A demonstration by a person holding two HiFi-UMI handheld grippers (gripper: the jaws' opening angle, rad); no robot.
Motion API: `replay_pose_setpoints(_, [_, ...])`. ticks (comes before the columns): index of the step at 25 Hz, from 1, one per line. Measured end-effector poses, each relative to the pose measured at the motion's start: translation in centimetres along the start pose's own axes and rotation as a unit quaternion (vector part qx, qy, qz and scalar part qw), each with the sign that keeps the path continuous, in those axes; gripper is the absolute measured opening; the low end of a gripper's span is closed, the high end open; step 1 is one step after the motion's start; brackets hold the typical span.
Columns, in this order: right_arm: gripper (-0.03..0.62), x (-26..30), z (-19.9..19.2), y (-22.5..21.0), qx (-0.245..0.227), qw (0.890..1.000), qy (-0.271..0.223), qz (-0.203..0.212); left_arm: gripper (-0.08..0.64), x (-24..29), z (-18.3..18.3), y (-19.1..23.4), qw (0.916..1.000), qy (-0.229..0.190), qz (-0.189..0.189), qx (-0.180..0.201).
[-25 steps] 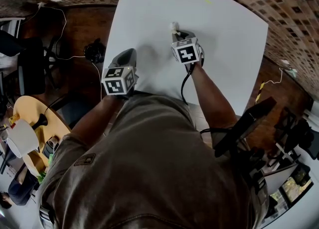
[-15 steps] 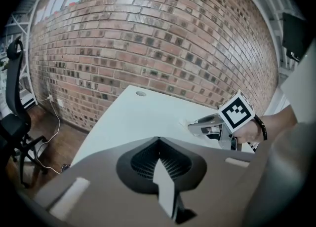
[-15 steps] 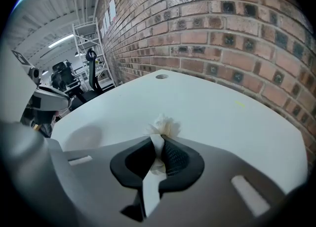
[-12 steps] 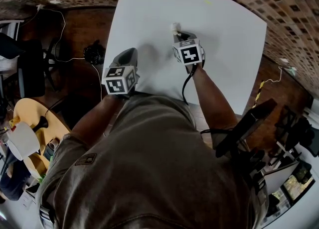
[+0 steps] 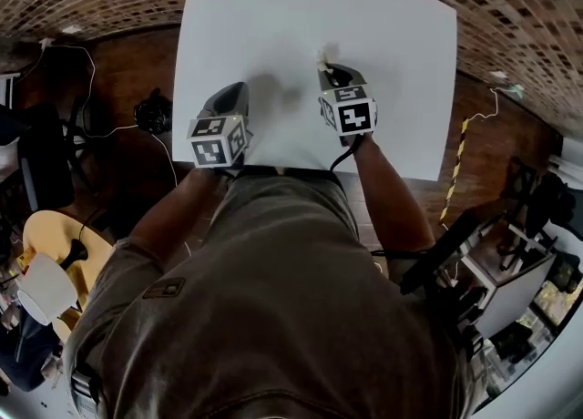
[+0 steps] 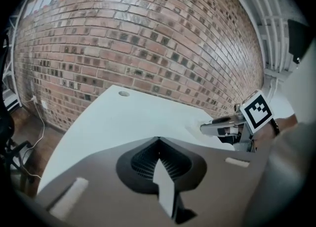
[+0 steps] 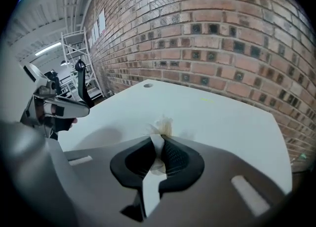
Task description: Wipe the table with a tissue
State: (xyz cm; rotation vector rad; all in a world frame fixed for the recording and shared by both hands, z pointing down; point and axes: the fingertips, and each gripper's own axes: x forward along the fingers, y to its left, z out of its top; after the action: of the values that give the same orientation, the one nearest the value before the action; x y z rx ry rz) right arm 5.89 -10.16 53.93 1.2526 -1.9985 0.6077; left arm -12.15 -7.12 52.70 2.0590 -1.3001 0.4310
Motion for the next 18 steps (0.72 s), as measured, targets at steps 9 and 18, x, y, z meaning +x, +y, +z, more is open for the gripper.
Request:
replay_pose_setpoints(9, [0.038, -7.2, -1.9, -0.9, 0.036, 0.997, -0.072, 0.004, 0.002, -1.8, 0.2, -5.8, 0.9985, -0.032, -0.013, 0.042])
replay_pose_setpoints(18, [0.038, -17.2, -7.1, -2.9, 0.044, 0.988, -0.141, 0.032, 0.002, -5.9, -4.2, -15.4, 0.9972, -0.066, 0.007, 0.033])
